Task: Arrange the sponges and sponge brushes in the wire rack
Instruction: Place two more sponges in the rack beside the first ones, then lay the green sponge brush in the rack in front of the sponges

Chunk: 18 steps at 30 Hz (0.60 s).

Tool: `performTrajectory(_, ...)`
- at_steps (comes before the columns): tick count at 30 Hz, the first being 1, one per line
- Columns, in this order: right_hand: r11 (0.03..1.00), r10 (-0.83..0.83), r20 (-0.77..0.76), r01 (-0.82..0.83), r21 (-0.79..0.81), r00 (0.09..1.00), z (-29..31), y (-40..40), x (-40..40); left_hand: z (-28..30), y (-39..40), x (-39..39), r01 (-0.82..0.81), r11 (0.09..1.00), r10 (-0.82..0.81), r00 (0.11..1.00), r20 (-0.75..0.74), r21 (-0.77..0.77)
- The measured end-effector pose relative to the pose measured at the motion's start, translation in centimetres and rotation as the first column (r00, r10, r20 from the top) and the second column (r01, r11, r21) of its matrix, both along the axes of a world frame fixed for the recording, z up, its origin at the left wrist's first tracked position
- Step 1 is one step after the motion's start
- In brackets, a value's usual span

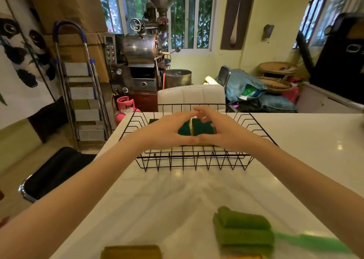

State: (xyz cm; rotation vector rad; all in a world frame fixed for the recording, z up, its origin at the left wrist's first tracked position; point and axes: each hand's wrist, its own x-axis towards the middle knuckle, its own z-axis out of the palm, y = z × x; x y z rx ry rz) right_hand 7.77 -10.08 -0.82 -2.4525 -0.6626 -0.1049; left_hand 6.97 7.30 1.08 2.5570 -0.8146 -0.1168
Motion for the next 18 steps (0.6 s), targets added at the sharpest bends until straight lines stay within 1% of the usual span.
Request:
performTrajectory(3, 0.995, -0.044, 0.023, 0.042, 0.087, 0.999, -0.2, -1.9, -3.2, -0.2, -1.4, -2.7, 0.047, 0.993, -0.044, 0.999, 0.030, -0.107)
performTrajectory(7, 0.985, -0.103, 0.035, 0.096, 0.146, 0.994, -0.9, -4.6, -7.0, -1.0, -3.2, -5.5, 0.142, 0.982, -0.132, 0.988, 0.085, -0.125)
performTrajectory(10, 0.981, -0.121, 0.001, 0.119, 0.156, 0.993, -1.5, -6.4, -9.3, -1.8, -4.4, -6.9, 0.183, 0.980, -0.183, 0.983, 0.013, -0.080)
performTrajectory(13, 0.988, -0.128, -0.045, 0.132, 0.083, 0.991, -2.0, -8.0, -11.0, -2.5, -5.4, -8.0, 0.249, 0.968, -0.249, 0.965, -0.083, -0.009)
performTrajectory(16, 0.989, -0.137, -0.145, 0.144, 0.039, 0.980, -2.8, -9.4, -12.4, -3.6, -6.3, -8.8, 0.279, 0.956, -0.258, 0.948, -0.185, 0.093)
performTrajectory(18, 0.990, -0.140, -0.219, 0.140, -0.019, 0.966, -3.3, -10.2, -13.0, -4.3, -6.9, -9.1, 0.301, 0.943, -0.269, 0.941, -0.207, 0.144)
